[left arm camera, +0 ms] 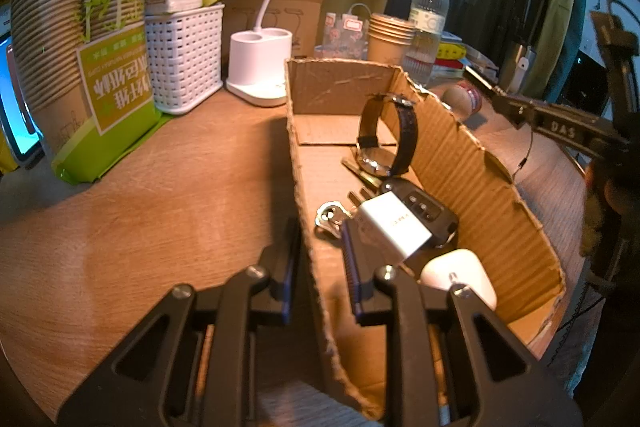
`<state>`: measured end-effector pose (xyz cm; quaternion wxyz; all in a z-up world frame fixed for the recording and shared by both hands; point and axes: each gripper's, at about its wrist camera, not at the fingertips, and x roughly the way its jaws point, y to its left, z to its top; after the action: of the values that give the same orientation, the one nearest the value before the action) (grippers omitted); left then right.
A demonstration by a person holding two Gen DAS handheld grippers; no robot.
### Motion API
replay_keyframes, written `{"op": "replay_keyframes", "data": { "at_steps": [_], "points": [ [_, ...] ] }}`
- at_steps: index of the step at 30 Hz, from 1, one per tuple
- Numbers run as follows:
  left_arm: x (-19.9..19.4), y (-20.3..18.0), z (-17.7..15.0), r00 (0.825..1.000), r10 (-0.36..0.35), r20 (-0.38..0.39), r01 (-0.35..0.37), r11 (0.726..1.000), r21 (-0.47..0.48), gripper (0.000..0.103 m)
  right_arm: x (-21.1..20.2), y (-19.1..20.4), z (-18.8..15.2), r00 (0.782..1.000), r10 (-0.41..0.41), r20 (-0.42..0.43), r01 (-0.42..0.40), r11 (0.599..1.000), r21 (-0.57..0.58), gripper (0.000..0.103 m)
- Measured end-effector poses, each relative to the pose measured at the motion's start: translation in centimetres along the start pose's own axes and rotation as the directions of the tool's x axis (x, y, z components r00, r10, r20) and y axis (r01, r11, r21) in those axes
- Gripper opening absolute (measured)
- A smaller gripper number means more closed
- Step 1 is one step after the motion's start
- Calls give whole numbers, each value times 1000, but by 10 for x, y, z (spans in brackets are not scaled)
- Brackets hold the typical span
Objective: Organize rigid objects
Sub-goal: 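Lift the flashlight with the right gripper and carry it over the box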
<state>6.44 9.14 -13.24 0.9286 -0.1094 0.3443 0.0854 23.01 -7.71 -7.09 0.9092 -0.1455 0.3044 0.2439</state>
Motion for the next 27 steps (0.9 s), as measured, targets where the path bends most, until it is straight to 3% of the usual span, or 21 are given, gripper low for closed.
{"op": "replay_keyframes", "data": {
  "at_steps": [17,27],
  "points": [
    [0,0,0,1000,0,0,0,1000,0,22,-52,35,21,992,50,120,-42,997,-70,22],
    [0,0,0,1000,0,-1,0,1000,0,22,-90,55,32,971,138,195,-121,988,-98,22]
  ]
}}
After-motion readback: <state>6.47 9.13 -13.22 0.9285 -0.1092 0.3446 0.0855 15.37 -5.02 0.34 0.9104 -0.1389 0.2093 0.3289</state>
